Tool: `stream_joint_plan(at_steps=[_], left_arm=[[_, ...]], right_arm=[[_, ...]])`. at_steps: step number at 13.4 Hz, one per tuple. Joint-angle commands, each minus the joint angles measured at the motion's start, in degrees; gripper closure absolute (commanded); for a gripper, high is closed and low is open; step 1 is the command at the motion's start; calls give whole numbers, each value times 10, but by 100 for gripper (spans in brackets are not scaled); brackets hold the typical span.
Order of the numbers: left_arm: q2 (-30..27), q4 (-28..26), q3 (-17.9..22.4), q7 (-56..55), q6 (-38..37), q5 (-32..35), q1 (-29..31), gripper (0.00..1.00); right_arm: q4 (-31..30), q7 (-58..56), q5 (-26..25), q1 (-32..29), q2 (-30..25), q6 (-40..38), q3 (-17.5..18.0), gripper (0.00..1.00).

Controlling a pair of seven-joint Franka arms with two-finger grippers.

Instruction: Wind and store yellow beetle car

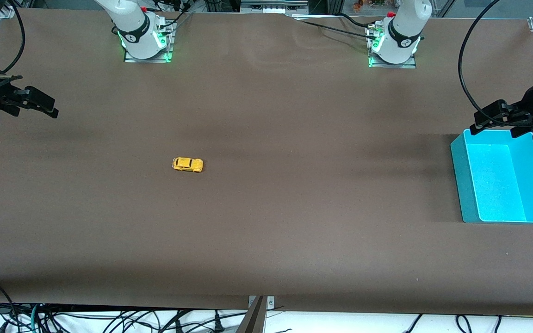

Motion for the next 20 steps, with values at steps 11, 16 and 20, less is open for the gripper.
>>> stream_joint_plan(at_steps=[11,16,20], left_arm=[[1,-7,2,-3,3,8,-4,0],[1,-7,2,0,2,8,-2,0],[2,-8,3,1,3,8,-1,0]], right_arm=[[-3,-4,8,0,9,-4,6,0],[-4,-5,7,0,15,-10,6,0],[-5,-33,8,15,33,-63,11,0]])
